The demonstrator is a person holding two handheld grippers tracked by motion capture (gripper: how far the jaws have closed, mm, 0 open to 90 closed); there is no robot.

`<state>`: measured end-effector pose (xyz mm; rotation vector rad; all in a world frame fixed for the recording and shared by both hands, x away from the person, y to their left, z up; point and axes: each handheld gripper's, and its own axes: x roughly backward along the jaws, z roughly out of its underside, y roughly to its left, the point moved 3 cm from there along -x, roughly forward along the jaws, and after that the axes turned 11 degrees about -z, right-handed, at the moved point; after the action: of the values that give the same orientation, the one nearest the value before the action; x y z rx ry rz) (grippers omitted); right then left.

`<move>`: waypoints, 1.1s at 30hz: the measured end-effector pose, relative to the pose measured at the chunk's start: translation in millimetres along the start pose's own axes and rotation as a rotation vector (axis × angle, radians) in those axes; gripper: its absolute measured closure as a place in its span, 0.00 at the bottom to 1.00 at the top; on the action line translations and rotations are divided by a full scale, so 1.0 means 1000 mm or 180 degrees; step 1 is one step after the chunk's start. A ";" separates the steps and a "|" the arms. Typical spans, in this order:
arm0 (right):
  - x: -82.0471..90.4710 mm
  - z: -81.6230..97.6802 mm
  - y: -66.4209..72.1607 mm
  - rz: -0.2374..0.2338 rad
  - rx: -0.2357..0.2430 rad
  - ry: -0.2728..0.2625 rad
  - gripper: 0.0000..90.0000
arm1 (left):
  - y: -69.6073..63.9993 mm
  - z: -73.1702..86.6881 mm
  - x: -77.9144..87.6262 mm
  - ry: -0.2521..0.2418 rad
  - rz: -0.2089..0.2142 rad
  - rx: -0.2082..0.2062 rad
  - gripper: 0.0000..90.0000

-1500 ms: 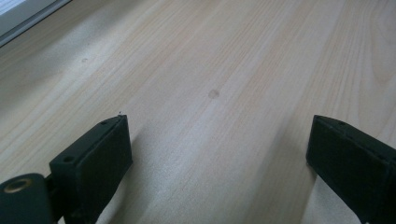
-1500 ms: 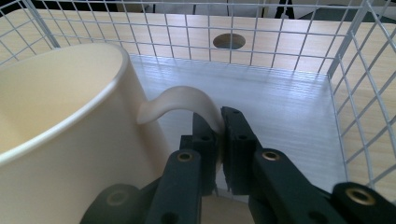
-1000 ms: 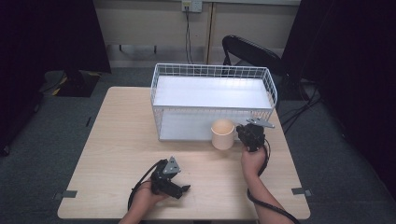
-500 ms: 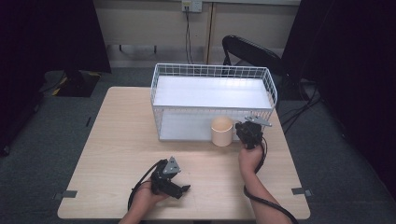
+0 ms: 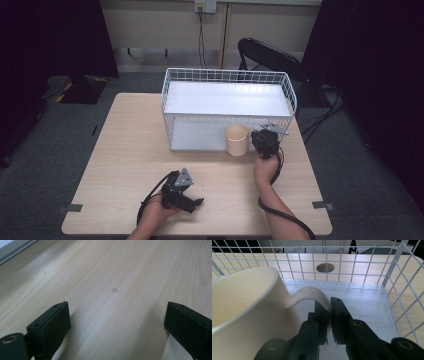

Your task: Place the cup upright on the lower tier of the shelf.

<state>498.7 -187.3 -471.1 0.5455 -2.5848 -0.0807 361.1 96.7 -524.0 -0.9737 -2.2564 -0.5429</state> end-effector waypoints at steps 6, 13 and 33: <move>-0.004 0.000 0.000 0.0047 -0.0063 -0.0018 0.94 | 0.000 0.000 0.000 0.0001 -0.0002 0.0001 0.07; -0.008 0.004 -0.005 0.0095 -0.0202 -0.0090 0.94 | 0.000 0.000 0.000 0.0004 -0.0014 0.0012 0.07; -0.012 0.004 -0.015 0.0177 -0.0248 -0.0076 0.94 | -0.001 0.000 0.000 0.0001 -0.0023 0.0019 0.07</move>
<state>511.8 -196.4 -482.4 0.4465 -2.6057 -0.1692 360.5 96.3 -524.0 -0.9628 -2.2610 -0.5393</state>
